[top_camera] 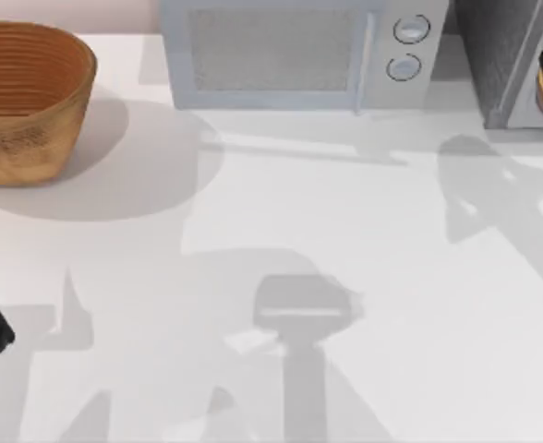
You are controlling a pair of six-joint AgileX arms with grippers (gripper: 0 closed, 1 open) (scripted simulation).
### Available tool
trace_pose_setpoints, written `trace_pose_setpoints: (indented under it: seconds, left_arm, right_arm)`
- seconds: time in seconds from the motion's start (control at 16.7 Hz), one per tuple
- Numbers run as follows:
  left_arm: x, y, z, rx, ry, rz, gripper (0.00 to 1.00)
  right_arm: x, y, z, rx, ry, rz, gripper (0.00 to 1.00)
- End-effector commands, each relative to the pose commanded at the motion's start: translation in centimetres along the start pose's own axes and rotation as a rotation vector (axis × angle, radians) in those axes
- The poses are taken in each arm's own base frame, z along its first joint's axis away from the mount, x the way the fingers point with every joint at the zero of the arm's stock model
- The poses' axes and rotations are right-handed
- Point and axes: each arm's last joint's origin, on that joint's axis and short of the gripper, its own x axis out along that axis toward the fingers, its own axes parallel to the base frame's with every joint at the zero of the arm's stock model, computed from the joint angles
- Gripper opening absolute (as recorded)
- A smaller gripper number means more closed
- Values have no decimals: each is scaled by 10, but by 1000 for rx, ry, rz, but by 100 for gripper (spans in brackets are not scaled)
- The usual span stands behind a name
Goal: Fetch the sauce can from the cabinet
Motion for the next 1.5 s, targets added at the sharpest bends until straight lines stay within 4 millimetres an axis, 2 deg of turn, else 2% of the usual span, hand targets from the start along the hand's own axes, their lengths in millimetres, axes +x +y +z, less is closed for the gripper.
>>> trace_pose_setpoints:
  seconds: [0.18, 0.36, 0.54, 0.72, 0.84, 1.2, 1.5]
  left_arm:
    - [0, 0, 0, 0, 0, 0, 100]
    - [0, 0, 0, 0, 0, 0, 100]
    - [0, 0, 0, 0, 0, 0, 100]
    - [0, 0, 0, 0, 0, 0, 100]
    - [0, 0, 0, 0, 0, 0, 100]
    - [0, 0, 0, 0, 0, 0, 100]
    - [0, 0, 0, 0, 0, 0, 100]
  right_arm:
    - [42, -19, -36, 18, 31, 96, 0]
    - [69, -36, -85, 45, 67, 172, 0]
    - [82, -48, -132, 71, 94, 226, 0]
    - [85, -55, -163, 85, 106, 259, 0]
    - [85, -56, -171, 89, 108, 268, 0]
    - [86, -54, -173, 94, 113, 273, 0]
    - [116, -47, -191, 94, 113, 267, 0]
